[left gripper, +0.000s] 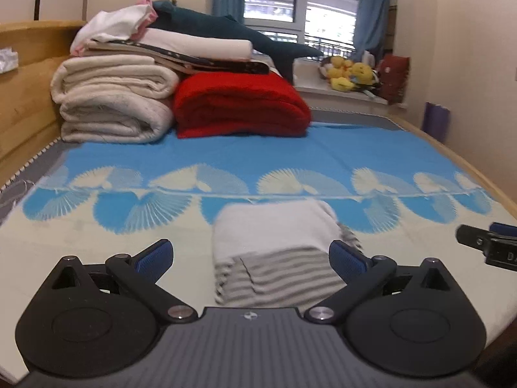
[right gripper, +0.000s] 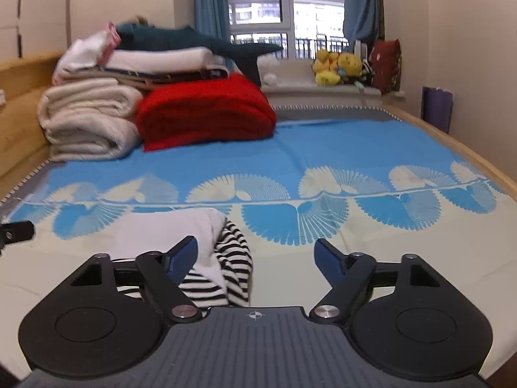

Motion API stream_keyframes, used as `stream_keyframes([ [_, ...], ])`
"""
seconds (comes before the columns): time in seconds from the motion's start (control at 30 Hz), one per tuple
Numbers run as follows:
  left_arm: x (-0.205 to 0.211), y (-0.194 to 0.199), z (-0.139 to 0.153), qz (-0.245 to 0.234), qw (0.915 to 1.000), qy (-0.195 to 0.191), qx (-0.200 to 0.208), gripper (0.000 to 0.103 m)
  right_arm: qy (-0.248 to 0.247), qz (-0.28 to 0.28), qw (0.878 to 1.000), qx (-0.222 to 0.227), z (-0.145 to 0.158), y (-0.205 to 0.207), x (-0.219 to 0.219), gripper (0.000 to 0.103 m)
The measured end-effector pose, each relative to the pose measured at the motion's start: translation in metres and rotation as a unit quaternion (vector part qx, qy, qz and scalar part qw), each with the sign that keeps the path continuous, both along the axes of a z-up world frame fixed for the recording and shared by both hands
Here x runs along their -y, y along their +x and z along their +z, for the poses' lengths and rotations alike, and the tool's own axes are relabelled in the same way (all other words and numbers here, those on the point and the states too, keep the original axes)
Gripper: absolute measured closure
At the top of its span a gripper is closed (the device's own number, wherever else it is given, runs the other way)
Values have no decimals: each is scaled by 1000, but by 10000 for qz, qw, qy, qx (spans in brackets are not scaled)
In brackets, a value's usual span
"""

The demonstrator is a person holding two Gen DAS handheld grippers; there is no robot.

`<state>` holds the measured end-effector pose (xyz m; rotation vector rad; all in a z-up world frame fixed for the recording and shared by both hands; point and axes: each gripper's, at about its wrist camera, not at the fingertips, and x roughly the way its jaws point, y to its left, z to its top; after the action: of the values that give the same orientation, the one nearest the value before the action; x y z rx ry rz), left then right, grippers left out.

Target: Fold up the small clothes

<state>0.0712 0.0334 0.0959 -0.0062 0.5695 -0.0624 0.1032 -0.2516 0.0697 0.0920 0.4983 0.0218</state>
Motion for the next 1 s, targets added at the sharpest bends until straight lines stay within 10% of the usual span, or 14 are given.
stream_keyframes([
  [0.3,28,-58,-46,297,9990,-123,-296,1,-228,-43,9997,-76,-31,-60,-5,15],
  [1.0,13,-17,-84,628,9929,-48,-1006,1,-228,268,9982,-492,-49,-42,-35,15],
])
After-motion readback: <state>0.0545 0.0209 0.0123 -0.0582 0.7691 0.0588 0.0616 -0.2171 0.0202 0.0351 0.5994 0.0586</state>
